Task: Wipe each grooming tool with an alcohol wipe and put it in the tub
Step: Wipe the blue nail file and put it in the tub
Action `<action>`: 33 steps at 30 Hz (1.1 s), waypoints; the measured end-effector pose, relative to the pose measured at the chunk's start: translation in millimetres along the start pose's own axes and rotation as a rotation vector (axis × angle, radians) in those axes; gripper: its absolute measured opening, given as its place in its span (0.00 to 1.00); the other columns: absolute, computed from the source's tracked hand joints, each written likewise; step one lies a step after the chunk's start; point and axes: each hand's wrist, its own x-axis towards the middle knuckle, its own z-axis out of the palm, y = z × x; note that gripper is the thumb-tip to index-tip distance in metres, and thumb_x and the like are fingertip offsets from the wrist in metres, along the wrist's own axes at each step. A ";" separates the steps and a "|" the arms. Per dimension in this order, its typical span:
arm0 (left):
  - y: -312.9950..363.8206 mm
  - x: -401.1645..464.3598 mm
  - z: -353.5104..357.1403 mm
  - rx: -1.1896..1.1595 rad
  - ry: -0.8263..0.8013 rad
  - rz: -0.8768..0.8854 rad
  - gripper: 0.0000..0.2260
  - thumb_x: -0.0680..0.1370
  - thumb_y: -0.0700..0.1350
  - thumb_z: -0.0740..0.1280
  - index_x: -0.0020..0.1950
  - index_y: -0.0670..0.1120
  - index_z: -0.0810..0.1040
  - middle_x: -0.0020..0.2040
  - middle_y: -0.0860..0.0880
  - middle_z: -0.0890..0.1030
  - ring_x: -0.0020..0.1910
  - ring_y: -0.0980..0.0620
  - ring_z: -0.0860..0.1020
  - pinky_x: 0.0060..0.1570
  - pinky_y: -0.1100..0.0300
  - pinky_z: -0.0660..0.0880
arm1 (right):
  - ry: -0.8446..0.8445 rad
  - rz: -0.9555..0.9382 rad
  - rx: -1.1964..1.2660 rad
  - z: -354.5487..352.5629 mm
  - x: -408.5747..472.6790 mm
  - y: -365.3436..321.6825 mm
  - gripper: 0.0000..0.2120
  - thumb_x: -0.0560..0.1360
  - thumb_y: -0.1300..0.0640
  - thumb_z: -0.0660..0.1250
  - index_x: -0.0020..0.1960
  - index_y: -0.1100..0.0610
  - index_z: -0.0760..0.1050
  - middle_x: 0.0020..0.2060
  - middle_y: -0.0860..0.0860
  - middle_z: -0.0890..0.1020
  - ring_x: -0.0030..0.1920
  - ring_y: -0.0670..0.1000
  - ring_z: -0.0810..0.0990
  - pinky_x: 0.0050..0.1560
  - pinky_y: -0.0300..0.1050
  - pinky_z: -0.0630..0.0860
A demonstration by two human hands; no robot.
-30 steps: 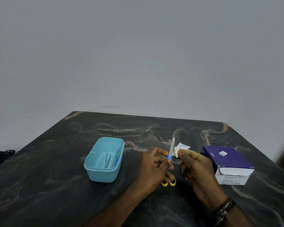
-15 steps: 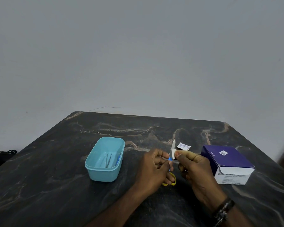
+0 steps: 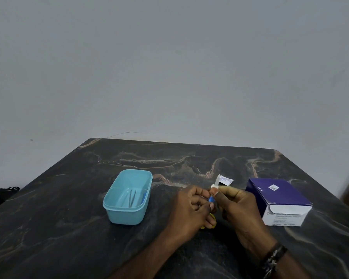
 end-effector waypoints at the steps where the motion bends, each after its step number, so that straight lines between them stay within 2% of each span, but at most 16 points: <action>1: 0.4 -0.1 0.5 -0.006 -0.009 -0.001 0.06 0.76 0.33 0.67 0.51 0.37 0.74 0.34 0.44 0.81 0.28 0.45 0.80 0.26 0.59 0.77 | 0.022 -0.003 0.015 -0.6 0.0 -1.0 0.06 0.75 0.62 0.69 0.45 0.66 0.82 0.22 0.50 0.78 0.22 0.41 0.73 0.23 0.33 0.70; 4: 1.4 -0.1 1.0 -0.024 -0.012 -0.005 0.06 0.75 0.34 0.68 0.50 0.38 0.75 0.34 0.44 0.81 0.29 0.45 0.80 0.27 0.59 0.77 | 0.056 -0.004 0.053 -2.0 -0.2 -3.8 0.08 0.75 0.60 0.70 0.46 0.65 0.82 0.24 0.55 0.79 0.24 0.46 0.76 0.26 0.37 0.73; 8: -0.1 0.7 -0.6 -0.044 0.011 -0.004 0.06 0.75 0.33 0.69 0.50 0.38 0.75 0.34 0.43 0.82 0.29 0.44 0.80 0.27 0.58 0.78 | -0.008 0.015 0.045 -1.0 -2.1 -3.4 0.08 0.76 0.63 0.67 0.46 0.69 0.80 0.18 0.49 0.75 0.19 0.41 0.70 0.20 0.32 0.67; 11: -0.9 1.3 -1.5 -0.046 0.017 0.003 0.06 0.75 0.33 0.69 0.49 0.38 0.75 0.34 0.43 0.82 0.29 0.44 0.80 0.27 0.58 0.78 | 0.001 0.017 0.038 0.9 -1.5 -2.8 0.07 0.76 0.63 0.68 0.47 0.68 0.81 0.19 0.48 0.76 0.19 0.40 0.71 0.21 0.31 0.68; 15: -1.6 0.8 -0.2 -0.046 -0.012 0.005 0.06 0.75 0.33 0.68 0.48 0.41 0.75 0.34 0.44 0.82 0.29 0.44 0.80 0.29 0.57 0.79 | 0.099 0.020 0.097 -2.3 3.6 -1.8 0.08 0.74 0.59 0.70 0.48 0.63 0.83 0.23 0.54 0.77 0.25 0.50 0.72 0.28 0.40 0.71; 19: -3.3 0.2 0.1 -0.035 -0.030 0.006 0.05 0.75 0.33 0.68 0.48 0.42 0.75 0.35 0.43 0.82 0.29 0.45 0.81 0.29 0.57 0.79 | 0.147 0.004 0.123 -7.5 6.5 -0.9 0.07 0.75 0.60 0.69 0.49 0.63 0.82 0.22 0.51 0.70 0.23 0.45 0.66 0.22 0.35 0.65; 25: -2.6 2.0 -1.7 -0.036 0.012 0.008 0.06 0.74 0.33 0.69 0.48 0.40 0.75 0.34 0.44 0.82 0.28 0.46 0.81 0.28 0.58 0.79 | 0.022 0.061 0.078 0.0 0.0 -2.2 0.08 0.76 0.63 0.67 0.48 0.68 0.81 0.24 0.55 0.77 0.19 0.41 0.70 0.20 0.31 0.66; 29: -2.5 -0.3 -1.2 -0.014 -0.033 0.001 0.05 0.75 0.33 0.67 0.49 0.39 0.75 0.35 0.43 0.82 0.29 0.46 0.80 0.28 0.59 0.78 | 0.103 0.035 0.075 -4.5 4.9 -1.7 0.08 0.75 0.60 0.69 0.48 0.65 0.82 0.21 0.49 0.73 0.21 0.43 0.66 0.21 0.35 0.64; 33: -2.0 -2.6 0.0 0.029 -0.087 0.005 0.04 0.76 0.35 0.67 0.51 0.39 0.75 0.36 0.43 0.82 0.31 0.46 0.80 0.29 0.59 0.77 | 0.173 -0.010 0.105 -11.0 9.3 -3.1 0.09 0.74 0.56 0.70 0.46 0.62 0.84 0.24 0.52 0.69 0.26 0.47 0.65 0.25 0.38 0.65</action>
